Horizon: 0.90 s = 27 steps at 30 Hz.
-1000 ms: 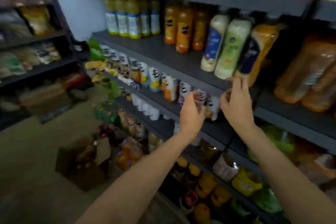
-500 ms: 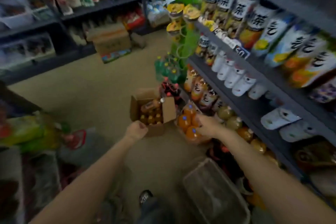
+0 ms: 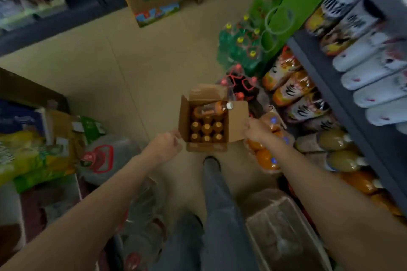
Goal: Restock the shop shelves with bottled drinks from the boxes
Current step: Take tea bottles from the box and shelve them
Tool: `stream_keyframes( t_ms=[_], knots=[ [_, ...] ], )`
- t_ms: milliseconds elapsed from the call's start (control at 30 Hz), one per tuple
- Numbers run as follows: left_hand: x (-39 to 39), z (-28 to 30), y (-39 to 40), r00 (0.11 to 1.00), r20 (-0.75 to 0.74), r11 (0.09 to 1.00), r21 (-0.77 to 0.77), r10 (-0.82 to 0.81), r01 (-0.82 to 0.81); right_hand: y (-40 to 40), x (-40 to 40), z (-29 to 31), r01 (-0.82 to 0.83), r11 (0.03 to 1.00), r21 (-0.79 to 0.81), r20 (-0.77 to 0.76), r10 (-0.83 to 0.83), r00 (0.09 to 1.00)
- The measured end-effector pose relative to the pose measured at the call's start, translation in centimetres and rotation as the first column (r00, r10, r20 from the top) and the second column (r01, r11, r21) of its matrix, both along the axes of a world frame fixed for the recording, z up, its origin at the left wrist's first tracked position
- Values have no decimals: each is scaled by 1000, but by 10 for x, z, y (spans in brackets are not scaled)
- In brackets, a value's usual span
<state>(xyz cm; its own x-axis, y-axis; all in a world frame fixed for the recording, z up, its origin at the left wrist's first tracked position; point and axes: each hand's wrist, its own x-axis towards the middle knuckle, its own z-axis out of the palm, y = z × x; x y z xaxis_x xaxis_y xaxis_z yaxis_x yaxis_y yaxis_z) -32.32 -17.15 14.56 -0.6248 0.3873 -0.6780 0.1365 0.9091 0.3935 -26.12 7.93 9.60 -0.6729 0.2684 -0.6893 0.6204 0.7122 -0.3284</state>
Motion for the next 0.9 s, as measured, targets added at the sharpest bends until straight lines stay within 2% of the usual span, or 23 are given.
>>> stream_keyframes(
  t_ms=[100, 233, 333, 500, 600, 633, 700, 767, 900],
  knots=[
    [-51, -42, 25, 999, 27, 999, 16, 36, -36, 14, -60, -54, -23, 998, 52, -21, 24, 999],
    [-100, -101, 54, 990, 65, 991, 30, 125, -127, 30, -117, -155, -196, 977, 80, -75, 202, 977],
    [-113, -142, 64, 985, 74, 986, 35, 157, -160, 36, -138, -214, -264, 962, 74, -21, 266, 964],
    [-105, -199, 55, 969, 83, 972, 4, 233, -234, 39, -144, -272, -290, 925, 245, -5, 301, 954],
    [-98, -213, 44, 954, 97, 959, -12, 283, -283, 36, -143, -275, -354, 871, 341, 1, 377, 926],
    [-96, -213, 41, 949, 98, 954, -11, 300, -300, 33, -144, -271, -376, 877, 299, 33, 385, 923],
    [-95, -208, 38, 940, 86, 943, -3, 331, -332, 18, -144, -252, -401, 909, 114, 69, 395, 916],
    [-96, -197, 41, 934, 72, 936, 14, 349, -351, -5, -147, -220, -434, 900, 24, -36, 435, 900],
    [-102, -156, 61, 932, 117, 930, 102, 342, -354, -31, -176, -124, -501, 853, 147, -267, 522, 810]
  ],
)
